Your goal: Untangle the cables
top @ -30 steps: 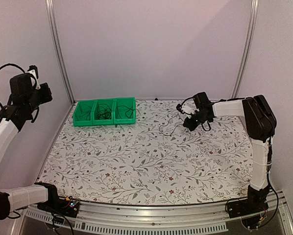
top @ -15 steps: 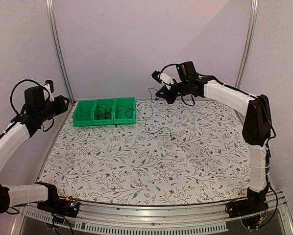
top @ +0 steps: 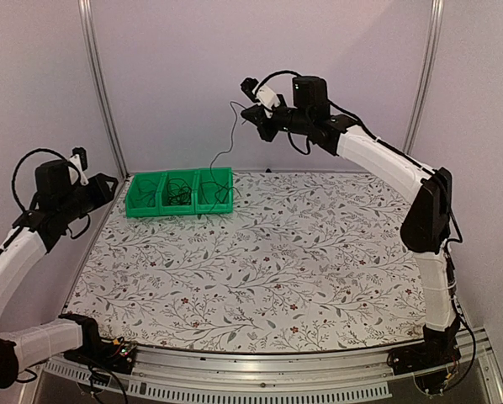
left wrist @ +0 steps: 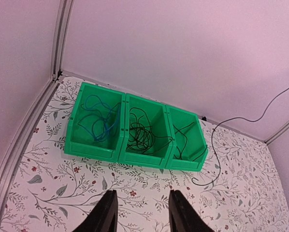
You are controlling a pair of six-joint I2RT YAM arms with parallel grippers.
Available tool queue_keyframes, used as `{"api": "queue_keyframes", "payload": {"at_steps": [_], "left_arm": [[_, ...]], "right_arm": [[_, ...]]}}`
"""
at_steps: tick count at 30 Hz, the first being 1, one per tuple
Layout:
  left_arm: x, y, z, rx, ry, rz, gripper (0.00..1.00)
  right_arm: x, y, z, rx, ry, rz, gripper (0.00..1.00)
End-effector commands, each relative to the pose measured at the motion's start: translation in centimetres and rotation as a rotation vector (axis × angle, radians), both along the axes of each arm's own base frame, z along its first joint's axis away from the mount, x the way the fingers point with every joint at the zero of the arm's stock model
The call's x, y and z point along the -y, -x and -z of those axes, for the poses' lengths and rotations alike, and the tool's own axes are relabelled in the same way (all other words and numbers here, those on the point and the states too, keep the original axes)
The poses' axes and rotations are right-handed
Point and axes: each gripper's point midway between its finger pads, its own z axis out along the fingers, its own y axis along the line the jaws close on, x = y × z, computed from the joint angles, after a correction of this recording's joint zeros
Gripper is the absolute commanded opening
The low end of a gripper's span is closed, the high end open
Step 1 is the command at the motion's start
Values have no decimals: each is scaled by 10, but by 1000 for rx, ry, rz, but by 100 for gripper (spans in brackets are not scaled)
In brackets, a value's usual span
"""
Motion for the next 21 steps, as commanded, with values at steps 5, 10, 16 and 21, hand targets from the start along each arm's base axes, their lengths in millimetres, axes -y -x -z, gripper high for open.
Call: {"api": "queue_keyframes", "payload": {"at_steps": [5,10,16,21], "left_arm": [[5,19,18,-60,49,12,35],[5,28,22,-71,69,8,35],[5,36,28,-91,74,6,35],[6,40,34,-103,79,8,35]], "right_arm": [[-20,-27,-52,381,-121,102,0],[-30,-45,-33,459,-134,128,0],[-42,-54,0,422,-139,104,0],[-47,-56,17,345,-159,88,0]]}}
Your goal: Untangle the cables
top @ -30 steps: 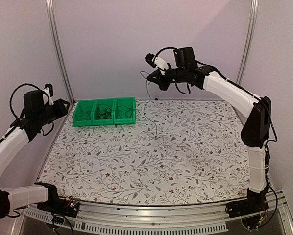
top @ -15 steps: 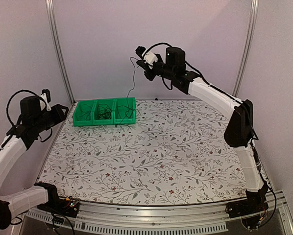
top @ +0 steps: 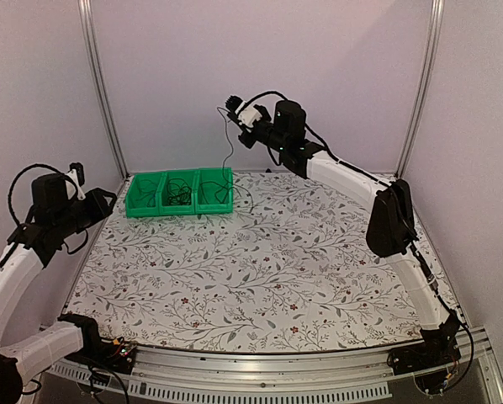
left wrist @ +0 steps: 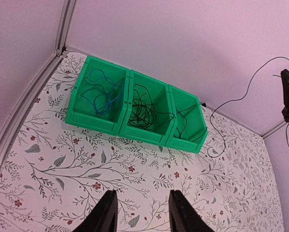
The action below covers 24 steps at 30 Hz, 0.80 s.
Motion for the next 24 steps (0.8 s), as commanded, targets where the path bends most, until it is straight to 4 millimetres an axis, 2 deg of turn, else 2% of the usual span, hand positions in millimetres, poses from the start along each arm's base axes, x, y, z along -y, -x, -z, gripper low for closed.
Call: {"api": "queue_keyframes", "payload": {"at_steps": [1,4,7,9,11,14,16,24], "left_arm": [[3,7,12,-34,15,13,35],[5,8,17,-45,21,17,36],[6,8,19,-52,33,23,35],[8,9,19,-55,41,30,36],[8,10,19,-56,46,31,35],[8,13,20,-58,49,29,36],[8,16,20,-61,52,25,35],[7,27,26,-57,81,10,36]], "right_arm": [[-4,1,-2,-28,-63,-21,0],[-8,2,10,-67,-59,-39,0],[-13,0,39,-127,-21,-51,0],[-17,-2,68,-178,24,-52,0],[-22,-1,106,-240,91,-63,5],[-31,9,161,-319,214,-85,8],[-33,18,186,-363,265,-103,8],[-41,41,225,-431,382,-135,8]]}}
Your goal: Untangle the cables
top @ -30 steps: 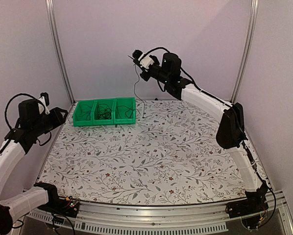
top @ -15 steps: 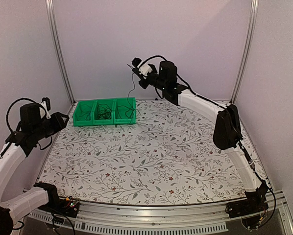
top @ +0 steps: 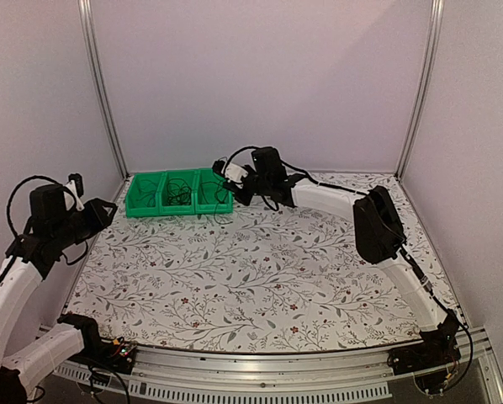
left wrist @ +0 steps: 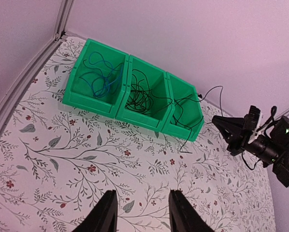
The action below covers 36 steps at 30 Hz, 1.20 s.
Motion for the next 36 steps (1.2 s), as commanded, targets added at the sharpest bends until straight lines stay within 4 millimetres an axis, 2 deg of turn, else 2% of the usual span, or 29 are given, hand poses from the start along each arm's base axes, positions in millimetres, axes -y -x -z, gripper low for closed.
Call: {"api": "queue_keyframes", "payload": {"at_steps": [1,4,12,15,17,18,20,23,24,25,26,27,28,29,31,34,35,36], "left_arm": [[1,7,10,-22,29,-6,35],[2,8,12,-25,42,-9,36],[5,11,17,-26,63,0,35],[8,10,20,-20,78,15,35],[14,9,26,-27,99,44,36],[19,8,31,-36,113,64,37],[30,6,39,-61,140,117,39],[42,1,51,-94,129,158,43],[47,-1,51,-89,122,173,43],[52,-4,53,-84,120,188,44],[59,-6,57,-87,119,209,45],[66,-9,60,-86,120,229,45],[75,-14,60,-67,123,254,46],[85,-17,63,-69,122,285,47],[109,-25,66,-57,116,348,48],[137,-37,87,-123,92,400,51],[143,-43,95,-152,74,393,52],[147,-49,100,-174,54,378,53]], "right_arm": [[-8,16,16,-17,65,-40,8],[-8,19,25,-24,93,-39,8],[-16,22,32,3,114,-47,8],[-21,18,35,27,109,-28,21],[-25,19,38,41,105,-26,44],[-27,21,37,47,108,-30,49],[-27,27,39,50,140,-51,53],[-15,36,36,35,186,-50,58],[-9,40,24,44,195,-46,60],[-3,45,26,34,213,-46,63],[3,49,17,36,215,-46,65],[9,54,16,20,222,-47,67],[15,60,-2,23,205,-48,67],[19,65,-8,7,199,-50,68],[29,77,-37,-10,169,-55,69],[46,89,-50,-83,165,-41,70],[54,92,-60,-99,158,-35,70],[63,93,-61,-128,156,-23,70]]}}
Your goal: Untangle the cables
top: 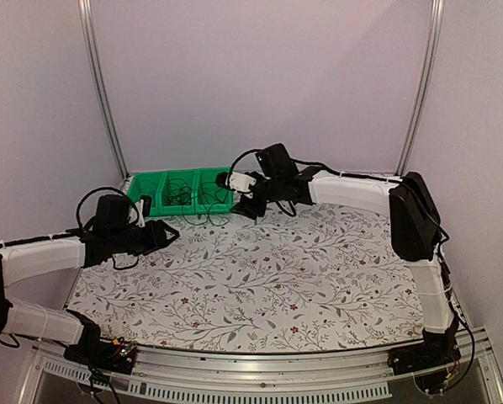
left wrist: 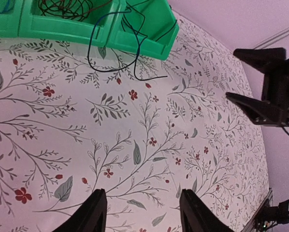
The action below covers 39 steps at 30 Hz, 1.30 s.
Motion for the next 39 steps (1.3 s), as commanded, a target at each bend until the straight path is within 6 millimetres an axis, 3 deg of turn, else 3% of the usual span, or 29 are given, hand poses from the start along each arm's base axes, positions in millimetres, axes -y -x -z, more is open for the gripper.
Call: {"api": "queue_keyframes", "payload": {"at_steps": [1,5,8,11,19,24,26,30,32,35,39], "left_arm": [[30,-35,-1,32,-37,4,54],[37,-64,16,-2,-91,-54,60],[18,-85,37,-69,-202,-195,63],[12,-101,46,-74,-233,-261,69],[32,-152,66,-26,-273,-222,71],[32,-174,71,-15,-264,-243,58],[36,-180,69,2,-248,-222,46],[49,-189,53,45,-218,-171,11],[52,-192,40,75,-212,-158,1],[53,-193,21,116,-210,-145,0],[44,-181,10,83,-229,-141,0]], "right_arm": [[33,13,-76,-50,-97,51,70],[74,17,-82,-105,-91,121,70],[110,22,-81,-110,-66,178,70],[139,27,-86,-105,-59,223,70],[187,45,-92,-67,-25,271,70],[199,52,-94,-75,-32,281,69],[199,53,-95,-76,-36,280,69],[199,53,-93,-76,-33,275,68],[198,52,-92,-74,-31,275,68],[198,51,-90,-76,-29,274,68],[197,51,-91,-75,-34,269,68]]}}
